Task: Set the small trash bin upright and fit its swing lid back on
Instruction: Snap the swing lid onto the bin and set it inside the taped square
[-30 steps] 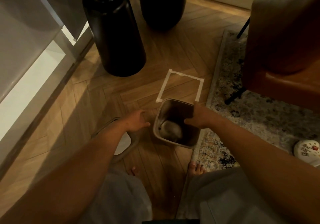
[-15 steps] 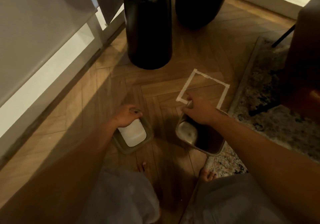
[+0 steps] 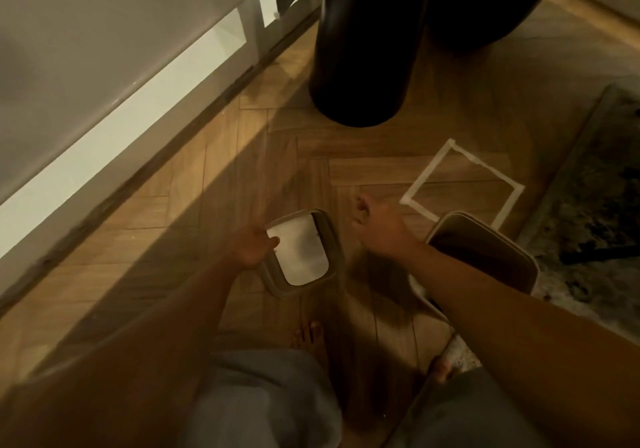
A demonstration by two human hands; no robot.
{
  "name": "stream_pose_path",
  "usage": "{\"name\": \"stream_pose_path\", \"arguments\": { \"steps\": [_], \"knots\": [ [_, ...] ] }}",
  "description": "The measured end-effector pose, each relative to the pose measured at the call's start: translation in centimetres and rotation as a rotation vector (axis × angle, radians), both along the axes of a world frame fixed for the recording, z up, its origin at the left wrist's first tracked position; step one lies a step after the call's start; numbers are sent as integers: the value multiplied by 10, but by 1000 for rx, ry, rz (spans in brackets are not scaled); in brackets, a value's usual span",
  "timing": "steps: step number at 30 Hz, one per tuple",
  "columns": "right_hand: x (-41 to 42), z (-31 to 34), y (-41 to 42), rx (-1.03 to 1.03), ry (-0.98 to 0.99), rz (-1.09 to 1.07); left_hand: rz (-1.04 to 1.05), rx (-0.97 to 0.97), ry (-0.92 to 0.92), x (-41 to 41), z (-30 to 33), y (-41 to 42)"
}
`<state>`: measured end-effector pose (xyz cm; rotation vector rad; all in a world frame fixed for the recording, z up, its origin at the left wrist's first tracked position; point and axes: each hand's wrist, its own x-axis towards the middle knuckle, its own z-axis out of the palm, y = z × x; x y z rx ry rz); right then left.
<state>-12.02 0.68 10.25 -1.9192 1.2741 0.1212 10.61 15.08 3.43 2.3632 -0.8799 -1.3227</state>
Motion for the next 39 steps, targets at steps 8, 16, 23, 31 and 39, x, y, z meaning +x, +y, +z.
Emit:
{"name": "stream_pose_path", "arguments": {
  "steps": [8,16,23,31,39],
  "knots": [
    [37,-68,11,207,99,-72,301,89,4,25,-40,22],
    [44,-114,18,379,121,-197,220,120,139,25,-72,27],
    [40,-150,16,493,21,-205,261,16,181,20,-64,11],
    [29,-101,17,428,25,-153,234,-221,57,21,-3,-11],
    [9,-19,17,399,84,141,97,-315,26,-7,70,-50]
  ]
}}
